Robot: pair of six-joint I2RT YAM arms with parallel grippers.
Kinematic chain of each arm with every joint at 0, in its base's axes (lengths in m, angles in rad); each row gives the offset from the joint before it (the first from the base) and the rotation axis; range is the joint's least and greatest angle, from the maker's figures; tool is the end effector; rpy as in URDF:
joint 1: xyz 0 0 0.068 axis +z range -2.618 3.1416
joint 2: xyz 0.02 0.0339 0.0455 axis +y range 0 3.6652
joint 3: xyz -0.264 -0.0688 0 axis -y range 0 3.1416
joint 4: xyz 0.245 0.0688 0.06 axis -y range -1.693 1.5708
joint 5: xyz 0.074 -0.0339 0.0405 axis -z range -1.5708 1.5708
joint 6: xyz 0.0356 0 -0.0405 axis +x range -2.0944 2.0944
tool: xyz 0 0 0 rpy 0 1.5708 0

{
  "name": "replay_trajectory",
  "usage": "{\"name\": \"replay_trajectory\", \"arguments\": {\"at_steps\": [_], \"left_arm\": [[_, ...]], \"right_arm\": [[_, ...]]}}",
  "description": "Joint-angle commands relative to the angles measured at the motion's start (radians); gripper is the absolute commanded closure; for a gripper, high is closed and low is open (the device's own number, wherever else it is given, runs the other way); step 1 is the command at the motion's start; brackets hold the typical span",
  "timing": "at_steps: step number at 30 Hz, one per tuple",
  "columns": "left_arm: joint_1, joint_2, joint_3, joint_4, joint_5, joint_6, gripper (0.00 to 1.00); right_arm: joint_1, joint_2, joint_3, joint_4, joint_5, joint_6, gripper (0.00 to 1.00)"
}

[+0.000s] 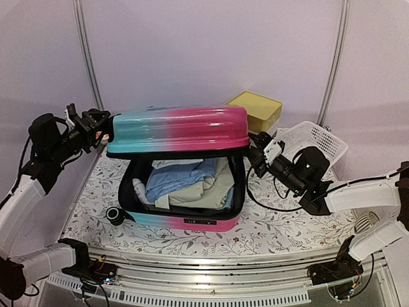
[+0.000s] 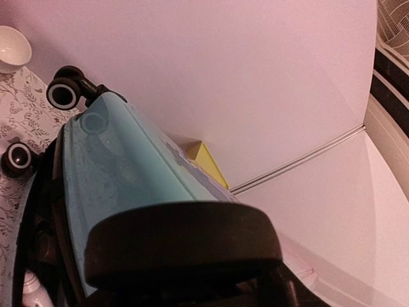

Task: Open, take out, and arrange the luggage
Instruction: Open the luggage at the center of the board.

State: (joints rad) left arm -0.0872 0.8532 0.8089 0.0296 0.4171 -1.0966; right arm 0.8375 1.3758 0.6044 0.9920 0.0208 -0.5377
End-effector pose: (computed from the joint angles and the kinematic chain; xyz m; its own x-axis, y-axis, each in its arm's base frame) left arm 0.1983 -0.0318 0.3599 -0.4365 -0.7783 -0.4513 0.2076 0.4009 -0.8923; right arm 0.1968 0.2174 0.2687 0.4993 -0.2108 -0.8404 -0.5513 0.6710 -0.4958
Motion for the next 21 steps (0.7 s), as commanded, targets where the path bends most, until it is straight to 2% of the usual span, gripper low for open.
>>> {"name": "replay_trajectory", "arguments": {"at_steps": [1,4,9,15,18,21], "left_arm": [[-0.014,-0.090,0.086,-0.064,-0.023,0.209,0.36],[-0.014,-0.122,0.150,-0.195,-0.091,0.361,0.19],[-0.014,-0.221,0.205,-0.363,-0.177,0.559,0.04],[-0.013,-0.302,0.226,-0.447,-0.162,0.742,0.02],[-0.014,-0.329,0.201,-0.425,-0.115,0.823,0.06],[-0.013,-0.336,0.138,-0.359,-0.108,0.860,0.06]], "right_arm": [[0.007,0.005,0.122,-0.043,0.040,0.097,0.63],[0.007,0.022,0.178,-0.088,0.097,0.141,0.62],[0.005,0.049,0.255,-0.173,0.124,0.193,0.62],[-0.021,0.067,0.315,-0.215,0.150,0.267,0.62],[-0.036,0.073,0.352,-0.253,0.137,0.312,0.62],[-0.047,0.087,0.394,-0.298,0.118,0.344,0.62]]}}
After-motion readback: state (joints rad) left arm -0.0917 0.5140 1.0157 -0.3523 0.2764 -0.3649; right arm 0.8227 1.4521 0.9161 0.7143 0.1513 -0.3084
